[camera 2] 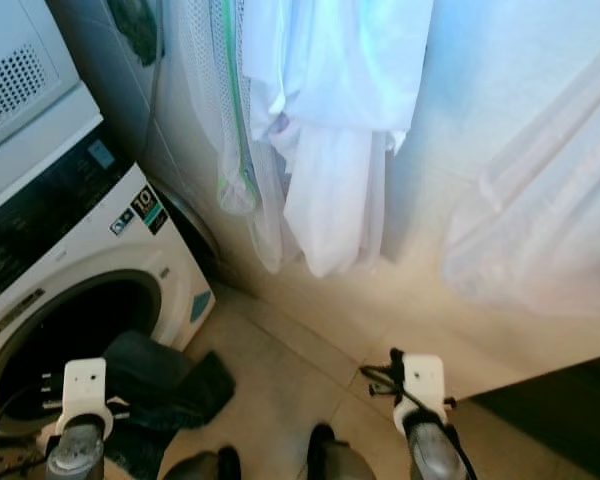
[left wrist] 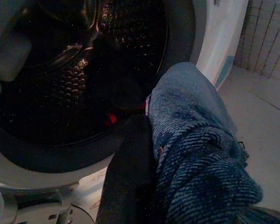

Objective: Clothes washing

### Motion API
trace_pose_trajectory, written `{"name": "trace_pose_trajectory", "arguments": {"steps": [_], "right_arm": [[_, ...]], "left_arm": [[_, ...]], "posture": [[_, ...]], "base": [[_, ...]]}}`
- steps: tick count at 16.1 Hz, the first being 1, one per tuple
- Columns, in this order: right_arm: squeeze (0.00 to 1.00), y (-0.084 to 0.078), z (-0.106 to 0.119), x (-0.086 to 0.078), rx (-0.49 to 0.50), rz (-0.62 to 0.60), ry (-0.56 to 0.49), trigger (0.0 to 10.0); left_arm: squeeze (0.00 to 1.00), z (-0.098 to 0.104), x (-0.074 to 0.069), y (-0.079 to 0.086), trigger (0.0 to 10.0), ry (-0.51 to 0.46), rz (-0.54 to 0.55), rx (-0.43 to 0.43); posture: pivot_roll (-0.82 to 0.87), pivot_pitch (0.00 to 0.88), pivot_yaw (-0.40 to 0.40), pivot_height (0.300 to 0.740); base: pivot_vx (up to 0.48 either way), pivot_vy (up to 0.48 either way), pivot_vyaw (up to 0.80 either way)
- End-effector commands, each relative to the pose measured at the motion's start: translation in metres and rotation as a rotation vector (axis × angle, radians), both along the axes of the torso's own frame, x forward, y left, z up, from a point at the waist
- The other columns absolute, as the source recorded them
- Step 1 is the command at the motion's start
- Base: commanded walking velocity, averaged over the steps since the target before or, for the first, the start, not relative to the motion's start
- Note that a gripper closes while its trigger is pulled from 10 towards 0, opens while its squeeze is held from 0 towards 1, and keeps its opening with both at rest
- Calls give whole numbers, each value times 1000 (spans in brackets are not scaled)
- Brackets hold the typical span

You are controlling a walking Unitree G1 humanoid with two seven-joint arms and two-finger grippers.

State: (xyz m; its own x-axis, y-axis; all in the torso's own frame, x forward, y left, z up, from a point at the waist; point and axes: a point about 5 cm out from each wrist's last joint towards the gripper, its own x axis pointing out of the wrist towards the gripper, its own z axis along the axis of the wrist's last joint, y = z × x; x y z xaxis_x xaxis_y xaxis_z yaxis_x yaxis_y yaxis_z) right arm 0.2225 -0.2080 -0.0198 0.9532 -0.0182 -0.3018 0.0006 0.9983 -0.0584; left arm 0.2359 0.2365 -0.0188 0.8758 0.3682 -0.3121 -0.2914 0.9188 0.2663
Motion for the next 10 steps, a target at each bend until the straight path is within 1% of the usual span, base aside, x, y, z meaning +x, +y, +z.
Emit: {"name": "trace_pose_trajectory", "arguments": {"steps": [1,2,3,4,5,7,8,10], "right_arm": [[0,4,-1,-9,-1,28,-6,10000],[0,6,2,-14,-3,45,-21,10000],[0,11,8,-21,-21,94,-49,10000],[0,12,13,-24,-43,109,-73,10000],[0,11,19,-24,-48,95,-101,10000],[0,8,42,-19,-33,41,-196,10000],[0,10,51,-17,-26,22,-224,10000],[0,13,58,-16,-21,14,-234,10000]], "left_arm": [[0,-1,-4,4,10000,-5,11,9],[0,-1,-4,4,10000,-6,12,9],[0,-1,-4,4,10000,-6,13,10],[0,-1,-4,4,10000,-7,15,10],[0,-1,-5,4,10000,-9,17,10],[0,0,-4,5,10000,-15,19,11],[0,1,-5,6,10000,-21,22,11],[0,2,-4,5,10000,-29,18,11]], "posture": [[48,258,15,740],[48,258,15,740],[45,258,8,740],[44,260,6,740],[44,260,6,740],[41,260,5,740],[35,252,5,740],[37,248,7,740]], "base": [[0,0,0],[0,0,0],[0,0,0],[0,0,0],[0,0,0],[0,0,0],[0,0,0],[0,0,0]]}}
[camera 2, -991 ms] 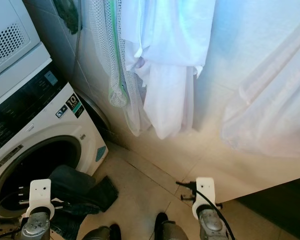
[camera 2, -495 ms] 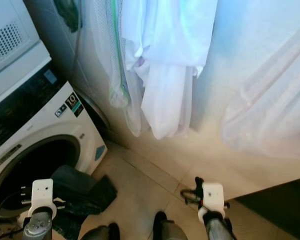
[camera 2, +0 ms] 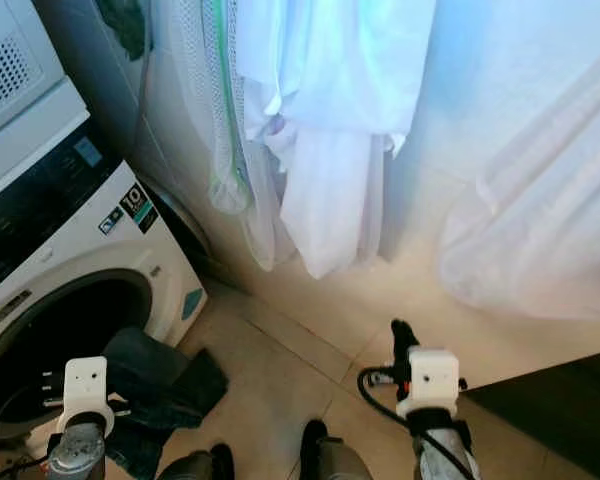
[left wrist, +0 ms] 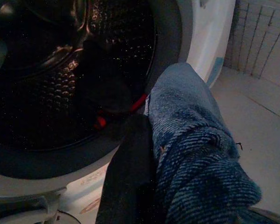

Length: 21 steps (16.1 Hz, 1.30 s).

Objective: Clothes washing

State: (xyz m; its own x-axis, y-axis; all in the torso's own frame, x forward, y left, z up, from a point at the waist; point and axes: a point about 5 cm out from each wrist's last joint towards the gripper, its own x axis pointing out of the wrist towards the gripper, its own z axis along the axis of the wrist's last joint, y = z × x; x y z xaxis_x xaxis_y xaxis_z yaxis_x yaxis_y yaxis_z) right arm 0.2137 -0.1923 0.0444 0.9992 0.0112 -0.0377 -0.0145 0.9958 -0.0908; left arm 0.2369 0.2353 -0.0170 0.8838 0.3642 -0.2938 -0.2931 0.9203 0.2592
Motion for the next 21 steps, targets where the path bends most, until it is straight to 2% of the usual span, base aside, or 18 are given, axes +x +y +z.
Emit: {"name": "trace_pose_trajectory", "arguments": {"steps": [1,6,10,12,19,21], "right_arm": [[0,-2,-1,-7,15,-30,25,10000],[0,6,12,-23,29,-45,40,10000],[0,1,19,-35,15,-70,65,10000],[0,-2,23,-33,8,-83,60,10000],[0,4,27,-35,25,-77,78,10000],[0,-2,29,-39,9,-88,93,10000]], "left_arm": [[0,1,-3,4,10000,-15,14,12],[0,2,-2,3,10000,-18,3,14],[0,1,-4,4,10000,-16,4,16],[0,2,-4,7,10000,-20,10,20],[0,2,-5,12,10000,-16,26,27],[0,1,-7,11,10000,-18,35,25]], "posture": [[37,240,8,740],[33,210,11,740],[29,199,1,740],[33,216,0,740],[31,245,-6,740],[31,245,-28,740]], "base": [[0,0,0],[0,0,0],[0,0,0],[0,0,0],[0,0,0],[0,0,0]]}}
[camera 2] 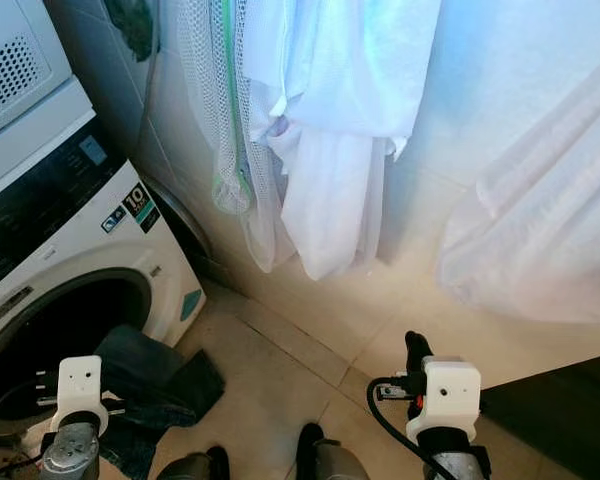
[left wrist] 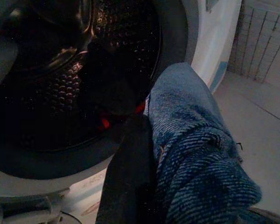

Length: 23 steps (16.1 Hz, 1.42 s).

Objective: Clothes washing

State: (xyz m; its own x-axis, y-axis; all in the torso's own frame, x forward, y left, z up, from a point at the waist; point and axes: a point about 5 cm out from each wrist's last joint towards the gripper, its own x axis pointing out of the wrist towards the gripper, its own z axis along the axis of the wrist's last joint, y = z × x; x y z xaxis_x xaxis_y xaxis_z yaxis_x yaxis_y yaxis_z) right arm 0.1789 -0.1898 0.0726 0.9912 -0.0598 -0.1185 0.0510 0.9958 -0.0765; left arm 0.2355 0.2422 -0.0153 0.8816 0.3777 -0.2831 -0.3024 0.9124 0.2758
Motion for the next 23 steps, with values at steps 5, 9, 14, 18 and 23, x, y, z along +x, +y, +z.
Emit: {"name": "trace_pose_trajectory", "arguments": {"steps": [5,9,14,18,23], "right_arm": [[0,-12,1,-15,-31,-50,36,10000],[0,-5,3,-17,-17,-49,36,10000],[0,17,-3,-35,22,20,85,10000],[0,21,-5,-59,48,33,146,10000],[0,12,1,-59,19,39,143,10000]], "left_arm": [[0,0,-7,5,10000,-27,48,4],[0,0,-10,12,10000,-27,59,13],[0,11,-5,24,10000,-62,26,47],[0,17,1,23,10000,-86,21,50],[0,22,12,12,10000,-118,-8,40]], "posture": [[43,248,-46,740],[34,256,-32,740],[52,237,4,740],[7,210,-4,740],[10,225,-42,740]], "base": [[0,0,0],[0,0,0],[0,0,0],[0,0,0],[0,0,0]]}}
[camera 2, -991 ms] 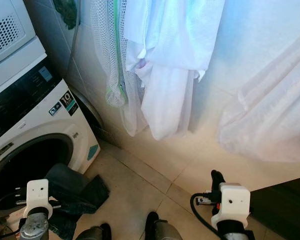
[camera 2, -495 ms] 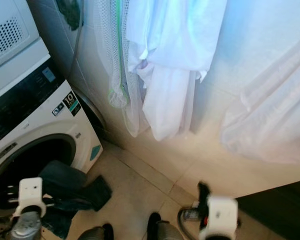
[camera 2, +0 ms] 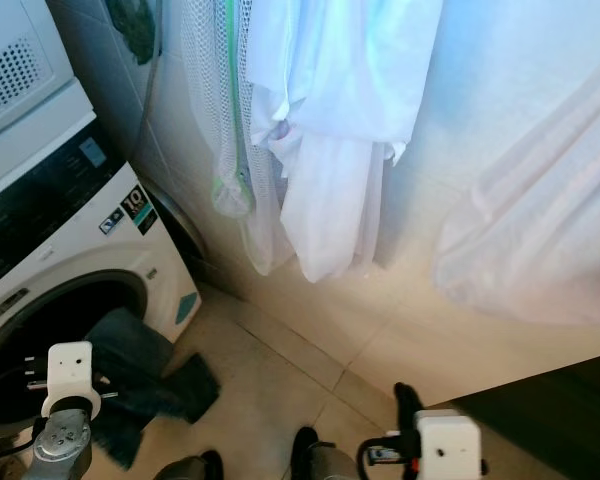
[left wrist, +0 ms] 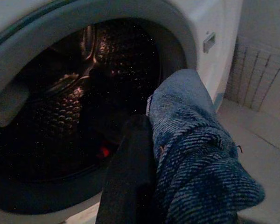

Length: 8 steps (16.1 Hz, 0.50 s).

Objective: Clothes washing

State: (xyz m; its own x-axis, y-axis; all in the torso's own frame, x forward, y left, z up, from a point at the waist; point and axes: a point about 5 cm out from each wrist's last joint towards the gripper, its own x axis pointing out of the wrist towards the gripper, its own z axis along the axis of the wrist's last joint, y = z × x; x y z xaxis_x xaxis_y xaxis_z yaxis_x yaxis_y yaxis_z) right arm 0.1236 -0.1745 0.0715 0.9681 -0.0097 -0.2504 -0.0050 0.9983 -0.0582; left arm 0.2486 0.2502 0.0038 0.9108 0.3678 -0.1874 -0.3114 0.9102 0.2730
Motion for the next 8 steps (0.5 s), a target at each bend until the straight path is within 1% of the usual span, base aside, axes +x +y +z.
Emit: {"name": "trace_pose_trajectory", "arguments": {"steps": [1,2,3,4,5,6,7,8], "right_arm": [[0,-4,3,-3,-7,-7,7,10000],[0,-9,8,2,-14,-40,-15,10000],[0,-12,22,13,-18,-45,-77,10000],[0,-11,29,18,-15,-37,-105,10000],[0,-9,42,25,-12,-34,-151,10000],[0,-7,54,32,1,-40,-197,10000],[0,6,78,44,25,-23,-284,10000],[0,11,80,44,31,-18,-291,10000]], "left_arm": [[0,3,-1,5,10000,-25,11,12],[0,6,-2,11,10000,-30,23,19],[0,8,-2,15,10000,-37,27,27],[0,9,-1,15,10000,-39,24,31],[0,10,-2,18,10000,-44,23,38],[0,11,-3,20,10000,-49,30,41],[0,11,-5,22,10000,-48,40,45],[0,10,-6,22,10000,-45,39,45]], "posture": [[10,225,-42,740],[12,233,-41,740],[26,248,-36,740],[29,249,-36,740],[35,249,-38,740],[30,250,-37,740],[29,243,-33,740],[30,240,-31,740]], "base": [[0,0,0],[0,0,0],[0,0,0],[0,0,0],[0,0,0],[0,0,0],[0,0,0],[0,0,0]]}}
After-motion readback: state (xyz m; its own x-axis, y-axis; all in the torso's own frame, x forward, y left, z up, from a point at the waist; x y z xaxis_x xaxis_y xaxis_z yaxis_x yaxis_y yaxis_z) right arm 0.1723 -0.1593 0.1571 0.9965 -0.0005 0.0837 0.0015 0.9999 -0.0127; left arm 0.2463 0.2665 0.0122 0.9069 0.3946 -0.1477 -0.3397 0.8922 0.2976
